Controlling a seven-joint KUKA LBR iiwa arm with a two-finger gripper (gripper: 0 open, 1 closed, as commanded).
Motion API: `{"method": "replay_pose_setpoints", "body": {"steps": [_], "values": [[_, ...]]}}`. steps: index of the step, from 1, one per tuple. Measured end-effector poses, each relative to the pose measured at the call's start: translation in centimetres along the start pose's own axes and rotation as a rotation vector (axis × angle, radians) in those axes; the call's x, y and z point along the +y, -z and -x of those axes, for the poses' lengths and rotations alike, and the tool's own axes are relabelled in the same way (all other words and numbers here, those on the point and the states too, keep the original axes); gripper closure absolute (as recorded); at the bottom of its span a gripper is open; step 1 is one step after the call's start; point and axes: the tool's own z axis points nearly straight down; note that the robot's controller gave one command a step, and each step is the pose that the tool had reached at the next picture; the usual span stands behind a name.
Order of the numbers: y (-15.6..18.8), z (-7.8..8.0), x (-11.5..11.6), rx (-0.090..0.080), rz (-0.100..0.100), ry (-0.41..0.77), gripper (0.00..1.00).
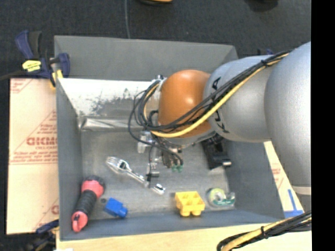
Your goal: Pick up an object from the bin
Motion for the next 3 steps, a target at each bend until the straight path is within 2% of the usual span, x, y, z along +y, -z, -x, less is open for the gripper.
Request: {"method": "replay_pose_setpoints", "body": {"steps": [1, 2, 3], "values": [[0.4, 0.2, 0.0, -0.007, 0.001, -0.003, 0.0], [-6.6, 0.7, 1.7, -0.005, 0.002, -0.307, 0.0], [-7.0, 1.2, 1.9, -0.011, 0.001, -0.236, 0.0]]}}
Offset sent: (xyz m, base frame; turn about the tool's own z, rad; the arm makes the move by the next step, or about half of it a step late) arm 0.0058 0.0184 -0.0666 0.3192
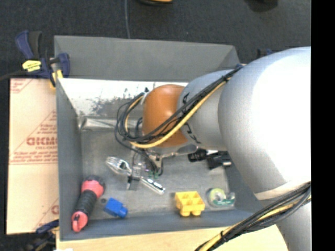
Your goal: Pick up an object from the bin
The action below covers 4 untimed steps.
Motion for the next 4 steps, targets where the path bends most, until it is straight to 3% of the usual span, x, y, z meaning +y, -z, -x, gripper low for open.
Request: {"method": "replay_pose_setpoints", "body": {"steps": [2, 3, 4], "values": [[0.14, 0.08, -0.09, -0.003, 0.001, 0.002, 0.0], [0.08, 0.18, -0.09, -0.003, 0.004, -0.02, 1.0], [0.1, 0.18, -0.1, -0.003, 0.004, -0.02, 1.0]]}}
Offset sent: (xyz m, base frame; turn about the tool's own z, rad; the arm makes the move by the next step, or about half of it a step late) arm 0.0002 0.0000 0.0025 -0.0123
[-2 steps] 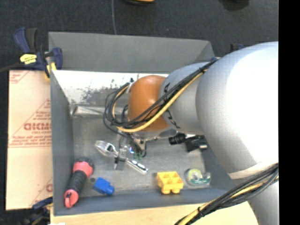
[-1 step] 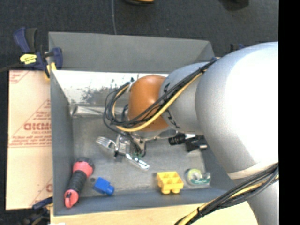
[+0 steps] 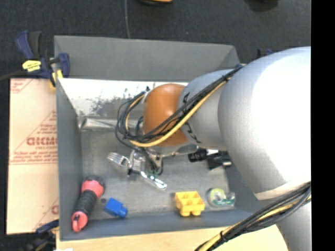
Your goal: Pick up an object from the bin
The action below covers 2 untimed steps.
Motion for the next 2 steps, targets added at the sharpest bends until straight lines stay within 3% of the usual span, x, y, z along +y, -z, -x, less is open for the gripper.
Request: {"method": "replay_pose_setpoints", "body": {"steps": [1, 2], "values": [[2.5, -0.3, -0.2, 0.011, -0.005, -0.001, 1.0], [6.9, 0.0, -0.1, 0.003, -0.002, 0.002, 1.0]]}}
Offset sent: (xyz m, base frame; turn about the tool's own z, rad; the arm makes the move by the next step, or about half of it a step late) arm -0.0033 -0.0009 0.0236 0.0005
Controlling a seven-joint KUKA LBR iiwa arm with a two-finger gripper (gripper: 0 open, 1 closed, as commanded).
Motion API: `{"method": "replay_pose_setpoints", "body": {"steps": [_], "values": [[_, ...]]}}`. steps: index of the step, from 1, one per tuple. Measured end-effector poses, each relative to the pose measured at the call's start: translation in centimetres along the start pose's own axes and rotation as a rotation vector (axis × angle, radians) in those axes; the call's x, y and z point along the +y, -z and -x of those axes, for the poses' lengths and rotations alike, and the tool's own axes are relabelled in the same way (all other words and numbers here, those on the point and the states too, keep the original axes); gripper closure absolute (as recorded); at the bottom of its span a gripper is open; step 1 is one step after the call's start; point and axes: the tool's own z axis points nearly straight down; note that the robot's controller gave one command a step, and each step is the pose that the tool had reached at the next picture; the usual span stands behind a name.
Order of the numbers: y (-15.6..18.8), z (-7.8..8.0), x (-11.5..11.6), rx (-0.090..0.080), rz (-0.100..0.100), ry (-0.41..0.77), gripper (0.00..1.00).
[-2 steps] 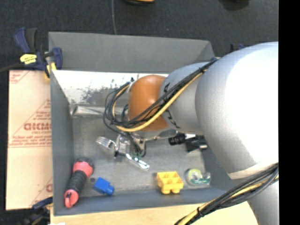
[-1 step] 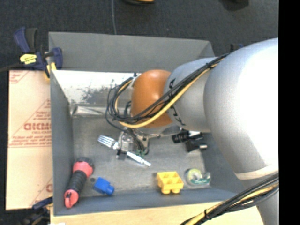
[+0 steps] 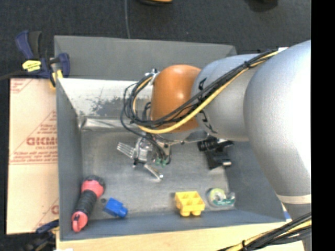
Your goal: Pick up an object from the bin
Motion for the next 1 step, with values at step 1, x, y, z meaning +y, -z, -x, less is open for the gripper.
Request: {"method": "replay_pose_setpoints", "body": {"steps": [1], "values": [[2.02, 0.08, -0.01, -0.001, 0.001, 0.001, 1.0]]}}
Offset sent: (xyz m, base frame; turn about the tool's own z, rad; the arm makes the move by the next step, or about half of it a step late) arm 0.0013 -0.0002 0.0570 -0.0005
